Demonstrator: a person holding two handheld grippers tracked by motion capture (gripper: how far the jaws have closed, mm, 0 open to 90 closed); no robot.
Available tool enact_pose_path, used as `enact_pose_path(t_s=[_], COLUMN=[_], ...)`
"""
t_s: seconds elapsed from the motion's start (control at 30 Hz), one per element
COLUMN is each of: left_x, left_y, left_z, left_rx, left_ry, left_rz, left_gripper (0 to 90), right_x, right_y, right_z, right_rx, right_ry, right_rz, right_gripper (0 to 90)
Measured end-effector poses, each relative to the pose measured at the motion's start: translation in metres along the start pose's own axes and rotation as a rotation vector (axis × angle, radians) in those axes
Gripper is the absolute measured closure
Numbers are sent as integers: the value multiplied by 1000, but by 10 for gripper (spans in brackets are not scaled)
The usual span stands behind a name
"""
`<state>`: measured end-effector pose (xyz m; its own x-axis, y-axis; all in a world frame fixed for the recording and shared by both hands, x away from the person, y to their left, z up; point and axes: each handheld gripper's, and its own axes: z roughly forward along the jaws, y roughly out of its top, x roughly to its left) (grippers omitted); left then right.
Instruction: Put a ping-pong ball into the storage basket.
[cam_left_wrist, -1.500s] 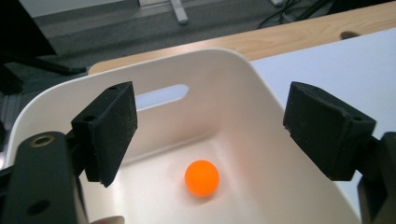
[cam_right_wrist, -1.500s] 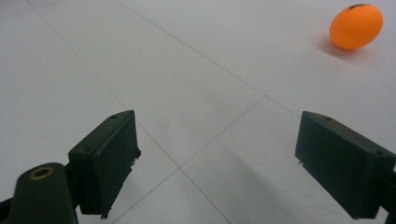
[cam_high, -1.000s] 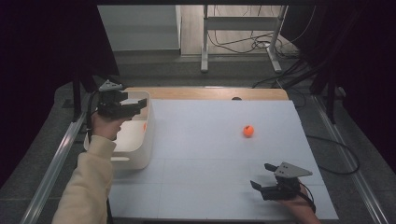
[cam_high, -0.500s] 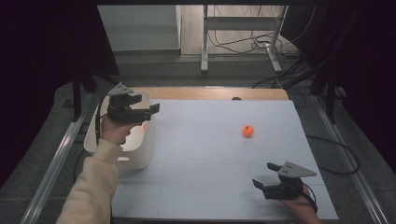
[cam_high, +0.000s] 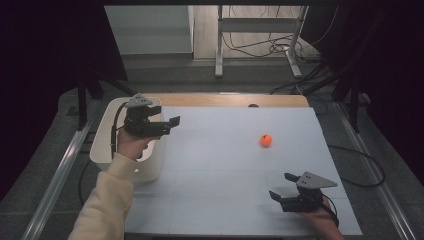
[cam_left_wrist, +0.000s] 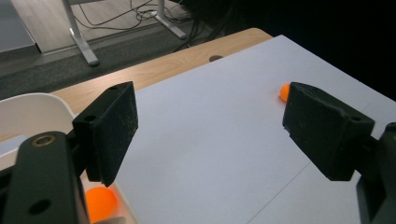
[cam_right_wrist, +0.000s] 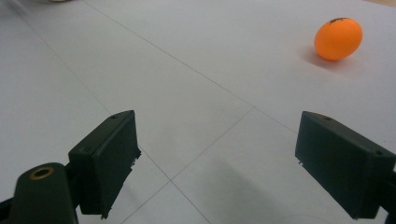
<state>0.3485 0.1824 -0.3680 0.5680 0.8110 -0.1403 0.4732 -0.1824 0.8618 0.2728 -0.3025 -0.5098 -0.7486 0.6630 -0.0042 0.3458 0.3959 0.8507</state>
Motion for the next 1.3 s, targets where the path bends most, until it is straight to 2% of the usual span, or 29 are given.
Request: enact_pose_path(t_s=[0.23,0.37,0.6,0.8,1.0,1.1,1.3], left_x=[-11,-15,-21,-29,-32,-36,-37], left_y=[3,1,-2,-1,-1,-1,-1], left_z=[6,10,22,29,34,40,50], left_rx=[31,28,33,39,35,42,52], left_ry=[-21,-37,-98,-113,-125,-142,-164], left_rz=[28,24,7,24,15,27,26], left_gripper=[190,190,191,190,190,190,190], right_x=[2,2,2,2,2,2,1], right_y=[3,2,2,2,1,2,2], right_z=[0,0,1,0,0,1,1], right_rx=[-2,2,8,7,13,13,16], right_ry=[2,0,1,-1,-1,-3,-18], right_rz=[-8,-5,-14,-13,-13,-14,-3], right_gripper=[138,138,138,138,138,138,138])
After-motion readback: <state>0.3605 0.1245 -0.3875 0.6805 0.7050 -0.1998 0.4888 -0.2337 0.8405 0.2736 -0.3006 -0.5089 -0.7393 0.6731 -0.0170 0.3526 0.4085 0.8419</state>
